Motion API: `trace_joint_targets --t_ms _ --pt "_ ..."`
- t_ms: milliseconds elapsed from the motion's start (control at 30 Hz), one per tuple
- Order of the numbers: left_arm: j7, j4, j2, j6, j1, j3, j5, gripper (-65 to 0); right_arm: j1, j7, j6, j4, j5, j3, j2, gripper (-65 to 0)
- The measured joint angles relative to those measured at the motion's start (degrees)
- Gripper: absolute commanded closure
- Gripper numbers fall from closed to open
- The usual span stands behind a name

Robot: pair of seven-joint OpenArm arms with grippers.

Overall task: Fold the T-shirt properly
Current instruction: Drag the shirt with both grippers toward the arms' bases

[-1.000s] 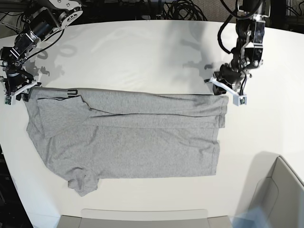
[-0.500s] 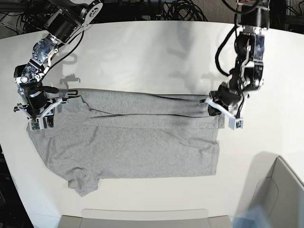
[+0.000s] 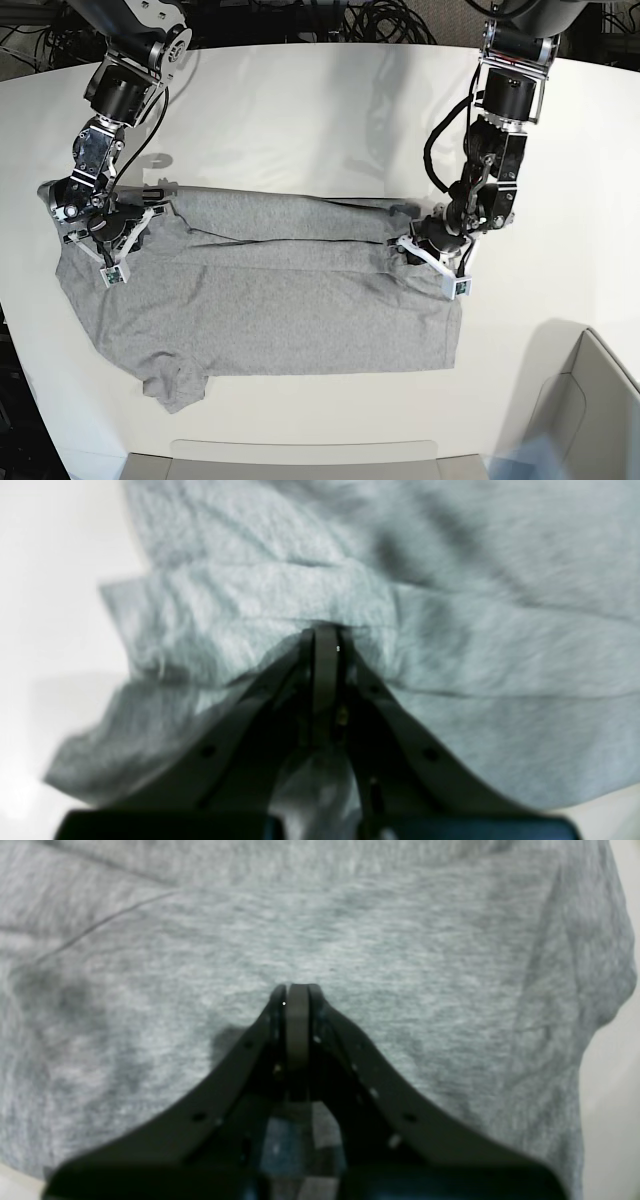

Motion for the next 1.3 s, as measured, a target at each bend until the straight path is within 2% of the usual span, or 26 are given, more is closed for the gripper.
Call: trace_joint_targets --t_ms 133,300,467,567,700,800,933,1033,1167,1300 --pt "-2.51 -0.57 -1.25 -0.85 3.76 0.11 -1.22 0.0 -3.04 3.67 -0.33 -0.17 3.15 -0.11 1.70 0.0" --pt "-5.60 3.56 -5.68 -2.58 10.08 0.02 -2.89 0.0 -7.19 4.98 -0.33 3.30 3.78 2.27 1.31 0.0" --pt "-6.51 10.32 -9.62 -2.23 17.53 -0.44 -2.51 0.0 -9.90 6.60 -0.28 4.26 5.51 4.37 1.64 0.0" --pt "-7.63 13.70 -10.23 -1.66 21.57 -0.72 -1.77 0.0 -11.74 6.49 1.66 6.67 5.07 5.73 1.42 0.0" --pt "-8.70 17.29 -10.49 -2.54 27.34 -3.08 -2.08 0.0 -14.38 6.08 1.73 10.56 4.72 8.74 -0.55 0.0" --pt "-8.90 19.26 -10.67 -4.04 31.47 -5.88 -3.19 0.0 -16.50 6.19 1.73 12.50 4.72 9.03 -1.42 0.0" --pt "-8.94 21.97 -11.15 -4.33 36.35 -8.68 -4.04 0.0 -19.30 7.93 1.64 13.81 6.10 9.11 -2.38 0.0" --pt "-9.03 23.34 -13.20 -5.27 39.69 -9.25 -4.72 0.0 -20.83 11.47 1.62 14.08 5.97 9.29 -3.85 0.0" --pt "-9.20 23.65 -13.81 -5.64 41.75 -10.86 -4.98 0.0 -23.45 19.78 0.42 14.38 3.89 9.29 -7.28 0.0" --pt "-13.55 23.65 -16.04 -5.64 44.63 -10.95 -4.94 0.0 -23.58 23.58 -0.17 14.62 0.24 9.07 -10.97 0.0"
